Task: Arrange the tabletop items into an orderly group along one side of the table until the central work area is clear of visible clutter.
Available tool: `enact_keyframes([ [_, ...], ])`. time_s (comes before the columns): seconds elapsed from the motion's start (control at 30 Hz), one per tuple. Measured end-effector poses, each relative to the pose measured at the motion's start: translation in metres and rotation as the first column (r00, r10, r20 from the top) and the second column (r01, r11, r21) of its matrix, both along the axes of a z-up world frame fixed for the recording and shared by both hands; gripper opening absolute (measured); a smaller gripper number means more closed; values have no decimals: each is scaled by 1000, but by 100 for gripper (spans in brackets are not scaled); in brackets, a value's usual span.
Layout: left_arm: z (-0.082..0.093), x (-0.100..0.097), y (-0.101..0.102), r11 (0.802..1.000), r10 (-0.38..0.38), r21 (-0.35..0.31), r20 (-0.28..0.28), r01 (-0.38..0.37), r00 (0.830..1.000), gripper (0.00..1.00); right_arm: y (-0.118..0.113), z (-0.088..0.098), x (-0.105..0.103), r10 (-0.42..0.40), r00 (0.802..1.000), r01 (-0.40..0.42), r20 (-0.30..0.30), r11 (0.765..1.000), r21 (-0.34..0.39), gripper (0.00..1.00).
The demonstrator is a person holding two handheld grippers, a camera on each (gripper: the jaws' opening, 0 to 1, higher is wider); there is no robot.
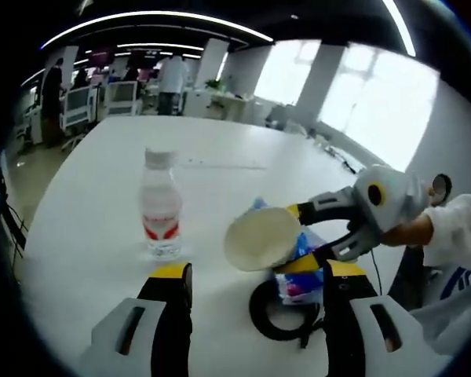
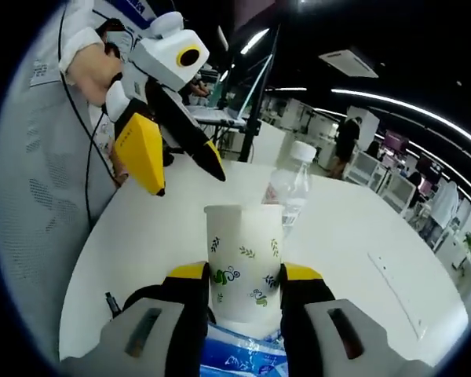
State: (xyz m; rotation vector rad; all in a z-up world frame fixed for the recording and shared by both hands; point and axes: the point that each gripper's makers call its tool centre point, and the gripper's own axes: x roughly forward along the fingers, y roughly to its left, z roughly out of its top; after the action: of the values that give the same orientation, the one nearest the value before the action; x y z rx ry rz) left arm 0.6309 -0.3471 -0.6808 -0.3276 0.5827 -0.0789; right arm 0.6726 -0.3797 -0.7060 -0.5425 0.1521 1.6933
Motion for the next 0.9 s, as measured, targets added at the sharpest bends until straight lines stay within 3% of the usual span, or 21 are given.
enact_keyframes([
  [0.57, 1, 19, -14, 998, 29, -59, -8, -30, 1000, 65, 1, 21, -10, -54, 998, 57, -37, 994, 90, 32],
  [0.9, 1, 25, -23, 998, 11, -60, -11, -12, 1000, 62, -4, 26, -13, -92, 995, 96, -37, 987, 126, 32],
])
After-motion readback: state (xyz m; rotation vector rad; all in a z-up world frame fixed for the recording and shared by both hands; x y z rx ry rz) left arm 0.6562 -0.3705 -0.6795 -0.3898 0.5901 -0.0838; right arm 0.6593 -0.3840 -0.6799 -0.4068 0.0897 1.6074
